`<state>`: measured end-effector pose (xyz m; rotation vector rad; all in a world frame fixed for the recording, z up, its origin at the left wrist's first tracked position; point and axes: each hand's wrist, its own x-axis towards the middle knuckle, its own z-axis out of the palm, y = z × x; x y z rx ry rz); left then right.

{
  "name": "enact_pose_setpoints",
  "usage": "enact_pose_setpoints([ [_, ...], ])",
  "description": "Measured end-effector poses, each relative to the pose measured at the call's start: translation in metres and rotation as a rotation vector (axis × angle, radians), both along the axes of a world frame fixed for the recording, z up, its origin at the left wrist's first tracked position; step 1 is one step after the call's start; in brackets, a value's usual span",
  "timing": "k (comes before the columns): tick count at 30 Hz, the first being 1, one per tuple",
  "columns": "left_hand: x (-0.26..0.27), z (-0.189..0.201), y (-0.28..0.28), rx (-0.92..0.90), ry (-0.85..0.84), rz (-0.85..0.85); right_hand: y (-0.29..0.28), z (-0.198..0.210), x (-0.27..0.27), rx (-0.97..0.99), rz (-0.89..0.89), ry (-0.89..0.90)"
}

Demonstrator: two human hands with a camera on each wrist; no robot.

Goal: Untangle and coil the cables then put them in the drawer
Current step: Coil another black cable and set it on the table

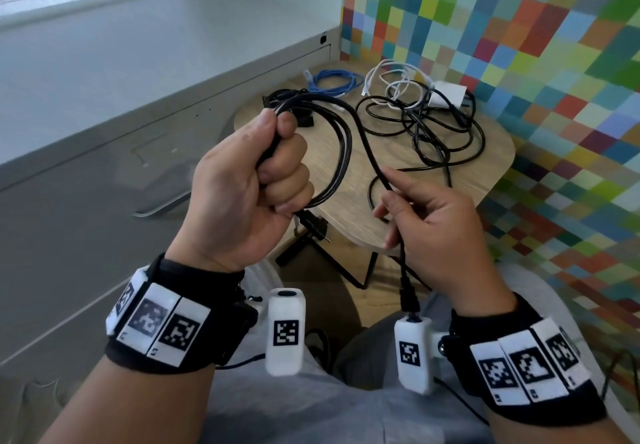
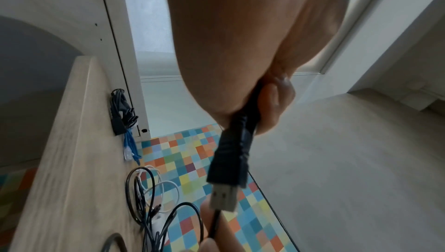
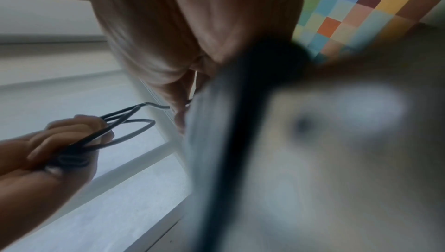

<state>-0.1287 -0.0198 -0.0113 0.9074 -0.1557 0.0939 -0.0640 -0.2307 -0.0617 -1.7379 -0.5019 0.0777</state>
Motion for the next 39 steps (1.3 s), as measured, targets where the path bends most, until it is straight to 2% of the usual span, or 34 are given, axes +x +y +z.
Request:
enact_pose_setpoints([
  [6, 0.002, 0.001, 0.008, -0.062, 0.007, 0.116, 0.003, 0.005, -0.003, 0.073, 0.079, 0.013],
  [11, 0.003, -0.001, 0.007, -0.067, 0.022, 0.128, 0.002, 0.007, -0.008, 0.091, 0.180, -0.024],
  [21, 0.002, 0.000, 0.000, -0.066, -0.006, 0.065, 0.004, 0.002, -0.008, -0.081, 0.190, -0.003],
  [26, 0.004, -0.001, -0.004, -0.032, -0.028, 0.090, 0.005, 0.005, -0.010, -0.096, 0.201, -0.003],
  [31, 0.005, -0.002, -0.013, 0.120, -0.056, 0.223, 0.006, 0.011, -0.013, -0.074, 0.122, -0.205],
  [34, 0.004, -0.003, -0.022, 0.187, -0.109, 0.207, 0.009, 0.007, -0.014, -0.090, 0.141, -0.230],
  [39, 0.003, -0.009, -0.036, 0.517, -0.119, 0.153, 0.012, 0.005, -0.020, -0.042, 0.202, -0.271],
])
